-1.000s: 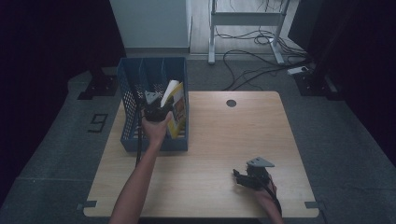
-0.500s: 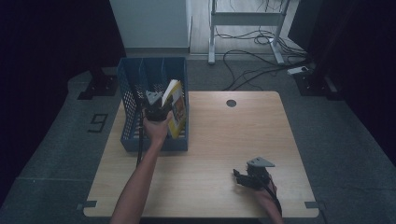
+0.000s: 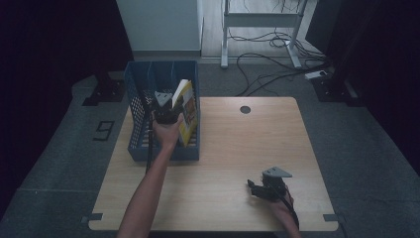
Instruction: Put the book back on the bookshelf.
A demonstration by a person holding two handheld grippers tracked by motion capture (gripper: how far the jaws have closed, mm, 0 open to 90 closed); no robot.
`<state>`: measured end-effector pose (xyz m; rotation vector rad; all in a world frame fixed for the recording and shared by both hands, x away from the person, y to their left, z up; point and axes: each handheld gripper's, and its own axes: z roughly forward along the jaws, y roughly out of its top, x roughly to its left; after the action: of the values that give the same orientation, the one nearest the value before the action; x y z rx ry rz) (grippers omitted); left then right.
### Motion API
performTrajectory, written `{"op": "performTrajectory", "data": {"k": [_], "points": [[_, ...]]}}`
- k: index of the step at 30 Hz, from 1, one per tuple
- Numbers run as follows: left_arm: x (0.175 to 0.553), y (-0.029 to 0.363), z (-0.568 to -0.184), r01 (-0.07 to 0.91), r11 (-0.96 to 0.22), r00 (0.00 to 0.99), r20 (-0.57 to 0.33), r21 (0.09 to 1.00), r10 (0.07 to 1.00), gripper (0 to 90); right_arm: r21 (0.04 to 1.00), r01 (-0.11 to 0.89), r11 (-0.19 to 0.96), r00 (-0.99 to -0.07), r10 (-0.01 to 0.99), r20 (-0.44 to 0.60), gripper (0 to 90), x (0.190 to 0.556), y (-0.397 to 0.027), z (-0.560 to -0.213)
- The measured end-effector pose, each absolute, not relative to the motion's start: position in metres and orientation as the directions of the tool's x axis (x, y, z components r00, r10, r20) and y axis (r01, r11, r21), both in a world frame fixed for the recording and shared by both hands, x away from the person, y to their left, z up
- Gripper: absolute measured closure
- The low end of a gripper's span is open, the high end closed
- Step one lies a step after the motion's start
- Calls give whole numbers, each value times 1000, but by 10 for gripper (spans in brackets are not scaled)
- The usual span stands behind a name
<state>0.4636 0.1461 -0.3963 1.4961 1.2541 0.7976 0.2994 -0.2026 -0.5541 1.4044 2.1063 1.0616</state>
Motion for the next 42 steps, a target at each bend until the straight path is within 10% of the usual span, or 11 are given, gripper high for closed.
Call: {"op": "performTrajectory", "data": {"k": [42], "points": [[499,128,-415,282,6,135,-47,959,990,753,770,609,192,-422,900,110,292,301,-206,-554]]}}
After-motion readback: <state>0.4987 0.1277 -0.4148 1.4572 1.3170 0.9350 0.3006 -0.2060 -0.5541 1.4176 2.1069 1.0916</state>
